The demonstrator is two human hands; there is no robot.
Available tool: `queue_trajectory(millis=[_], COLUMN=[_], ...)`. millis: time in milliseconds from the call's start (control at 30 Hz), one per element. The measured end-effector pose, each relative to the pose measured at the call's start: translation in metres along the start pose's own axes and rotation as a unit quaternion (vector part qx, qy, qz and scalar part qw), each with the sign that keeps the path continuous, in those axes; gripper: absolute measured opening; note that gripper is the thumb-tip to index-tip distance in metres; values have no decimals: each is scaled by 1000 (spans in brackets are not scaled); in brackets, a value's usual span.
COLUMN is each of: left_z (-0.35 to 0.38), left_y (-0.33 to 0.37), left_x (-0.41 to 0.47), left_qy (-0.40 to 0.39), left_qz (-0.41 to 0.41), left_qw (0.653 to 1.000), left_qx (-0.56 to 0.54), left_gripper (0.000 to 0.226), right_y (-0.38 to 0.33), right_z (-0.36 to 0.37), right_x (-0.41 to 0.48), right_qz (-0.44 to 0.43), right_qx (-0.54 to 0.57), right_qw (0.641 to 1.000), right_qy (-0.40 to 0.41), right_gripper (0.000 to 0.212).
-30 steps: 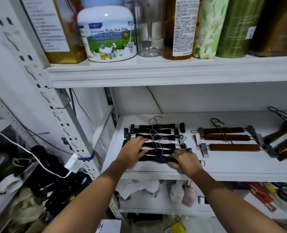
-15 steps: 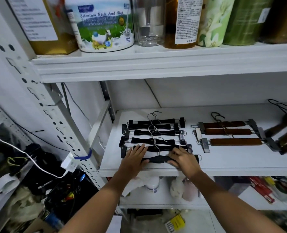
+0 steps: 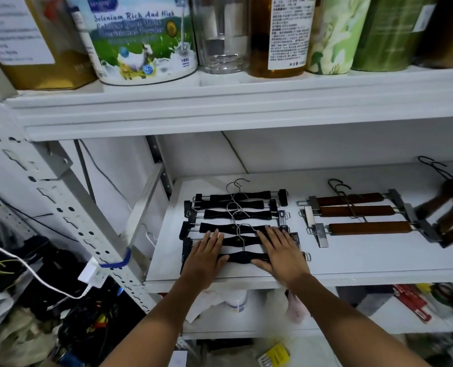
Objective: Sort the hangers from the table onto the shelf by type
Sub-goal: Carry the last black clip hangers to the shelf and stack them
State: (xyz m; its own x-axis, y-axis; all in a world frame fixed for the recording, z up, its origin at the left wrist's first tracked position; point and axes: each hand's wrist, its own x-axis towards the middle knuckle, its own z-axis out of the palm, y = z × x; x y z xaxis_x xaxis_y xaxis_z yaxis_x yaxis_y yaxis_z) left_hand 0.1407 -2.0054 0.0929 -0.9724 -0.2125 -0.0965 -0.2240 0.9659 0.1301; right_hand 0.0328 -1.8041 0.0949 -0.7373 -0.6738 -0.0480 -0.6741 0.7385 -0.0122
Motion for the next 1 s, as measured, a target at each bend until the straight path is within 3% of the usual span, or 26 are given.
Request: queue_trajectory(millis=[333, 467, 1000], left_z=[-5, -6, -11], left_y=[-5, -4, -7], left_x=[21, 32, 46], left_qy=[-35, -33, -54], left_qz=[-6, -14, -11], left_qw=[999, 999, 998], left_qx=[-10, -4, 14], left_gripper=[132, 135, 136], right_y=[7, 8, 12], right_z=[9, 4, -4], right_x=[21, 29, 38], right_qz=[-8, -39, -36], right_qx=[1, -14, 7], right_qw=[1000, 998, 999], right_qy=[15, 37, 10], right_gripper=[81, 94, 100])
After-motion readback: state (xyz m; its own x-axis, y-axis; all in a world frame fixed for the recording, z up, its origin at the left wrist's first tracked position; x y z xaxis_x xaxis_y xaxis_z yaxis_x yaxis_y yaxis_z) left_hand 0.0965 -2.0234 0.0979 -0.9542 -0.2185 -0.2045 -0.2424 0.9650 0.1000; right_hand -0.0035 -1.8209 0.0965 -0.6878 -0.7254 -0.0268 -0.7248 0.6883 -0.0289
